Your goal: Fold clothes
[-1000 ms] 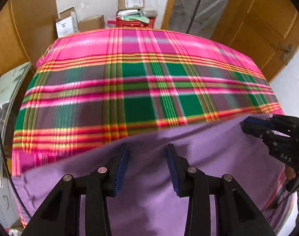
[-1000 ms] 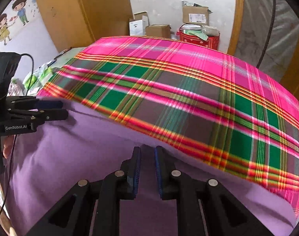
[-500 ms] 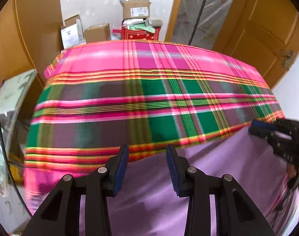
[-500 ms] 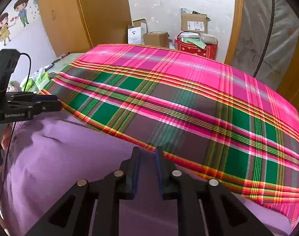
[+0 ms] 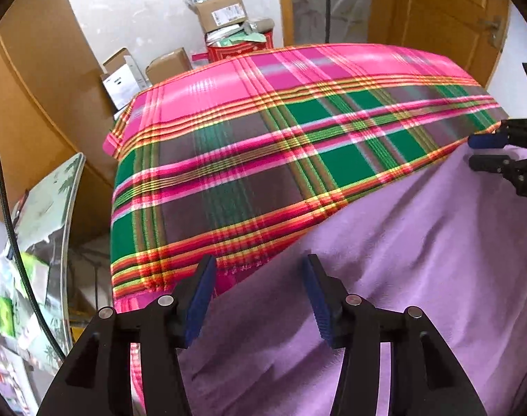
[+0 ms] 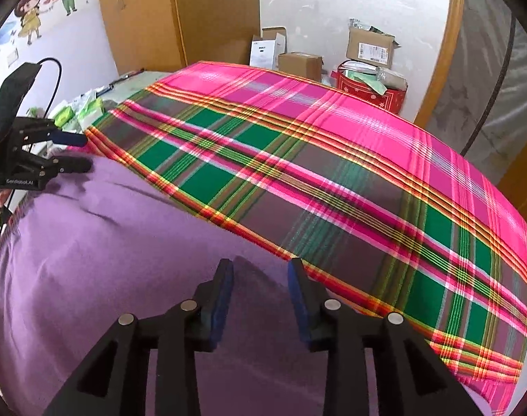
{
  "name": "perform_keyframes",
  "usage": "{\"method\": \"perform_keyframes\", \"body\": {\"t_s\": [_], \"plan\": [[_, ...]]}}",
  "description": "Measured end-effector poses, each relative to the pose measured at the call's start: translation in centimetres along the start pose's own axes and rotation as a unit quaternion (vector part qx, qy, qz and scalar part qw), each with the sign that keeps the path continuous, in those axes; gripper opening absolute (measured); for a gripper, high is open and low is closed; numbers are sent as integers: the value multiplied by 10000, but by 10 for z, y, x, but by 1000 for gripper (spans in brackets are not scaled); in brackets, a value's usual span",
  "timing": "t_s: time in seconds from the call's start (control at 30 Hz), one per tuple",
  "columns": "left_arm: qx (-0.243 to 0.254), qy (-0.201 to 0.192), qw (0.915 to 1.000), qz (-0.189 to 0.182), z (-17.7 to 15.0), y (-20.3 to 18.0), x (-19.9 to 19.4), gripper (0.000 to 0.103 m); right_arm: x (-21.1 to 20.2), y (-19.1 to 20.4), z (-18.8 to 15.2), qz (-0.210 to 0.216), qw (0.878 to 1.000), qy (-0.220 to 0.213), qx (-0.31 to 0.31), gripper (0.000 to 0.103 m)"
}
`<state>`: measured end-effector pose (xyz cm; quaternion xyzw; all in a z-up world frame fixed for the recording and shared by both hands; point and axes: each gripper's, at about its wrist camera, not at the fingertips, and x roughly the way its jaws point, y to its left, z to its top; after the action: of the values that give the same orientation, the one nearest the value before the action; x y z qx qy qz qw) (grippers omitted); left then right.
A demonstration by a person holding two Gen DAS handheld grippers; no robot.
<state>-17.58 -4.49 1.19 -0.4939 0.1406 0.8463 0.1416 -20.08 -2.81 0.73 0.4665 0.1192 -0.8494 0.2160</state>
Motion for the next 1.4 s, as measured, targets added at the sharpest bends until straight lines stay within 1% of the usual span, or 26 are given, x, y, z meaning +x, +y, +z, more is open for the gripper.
{"method": "perform_keyframes", "body": {"t_s": [0.1, 0.2, 0.3, 0.43, 0.5, 0.57, 0.6, 0.63, 0.67, 0.7, 0.73, 0.77, 0.83, 0.87, 0.9, 0.93, 0.97, 1.13, 1.27, 1.4], "plan": [[120, 9, 9999, -87, -2, 0, 3, 54, 2, 0, 0, 11, 10000, 31, -86, 35], [127, 16, 9997, -213, -2, 2, 5, 54, 4, -2, 1, 34, 9999, 15, -104, 36], [223, -59, 9990, -377, -4, 3, 6, 54, 6, -2, 4, 32, 9999, -31, -120, 37], [258, -124, 9984, -481, -4, 5, 8, 54, 10, -3, 7, 94, 9998, -70, -135, 37], [269, -144, 9980, -546, -5, 6, 8, 48, 11, -4, 8, 153, 9998, -65, -125, 37], [302, -183, 9974, -635, -6, 4, 6, 39, 11, -7, 9, 221, 9997, -38, -50, 37], [319, -203, 9970, -679, -6, 3, 6, 32, 12, -8, 9, 264, 9996, -30, -13, 37], [329, -219, 9966, -725, -6, 3, 5, 16, 12, -10, 9, 310, 9995, -25, 23, 37], [352, -241, 9964, -733, -6, 1, 5, 11, 12, -10, 9, 332, 9994, -25, 29, 38], [382, -266, 9963, -726, -6, 0, 4, 10, 12, -10, 9, 343, 9994, -28, 22, 38], [411, -291, 9961, -719, -6, -1, 4, 6, 12, -9, 8, 341, 9994, -34, -3, 37], [415, -317, 9960, -726, -6, -1, 4, 5, 12, -8, 8, 353, 9994, -38, -37, 36], [349, -384, 9961, -720, -6, 2, 3, 4, 11, -7, 8, 450, 9990, -34, -71, 27], [302, -436, 9960, -720, -6, 3, 2, 4, 11, -6, 8, 497, 9987, -37, -89, 24], [252, -516, 9958, -710, -6, 4, 0, 4, 11, -5, 8, 541, 9985, -42, -109, 17], [224, -592, 9955, -708, -6, 5, -2, 4, 10, -4, 8, 550, 9984, -47, -129, 15], [204, -663, 9951, -710, -6, 5, -5, 4, 10, -2, 8, 543, 9984, -52, -150, 15], [162, -893, 9935, -691, -9, 5, -14, 4, 8, 3, 6, 451, 9987, -99, -235, 7], [180, -876, 9937, -668, -10, 3, -12, 4, 4, 11, 3, 252, 9988, -184, -373, 6], [125, -893, 9939, -641, -10, 3, -13, 4, -7, 14, 3, 175, 9986, -340, -358, 5]]}}
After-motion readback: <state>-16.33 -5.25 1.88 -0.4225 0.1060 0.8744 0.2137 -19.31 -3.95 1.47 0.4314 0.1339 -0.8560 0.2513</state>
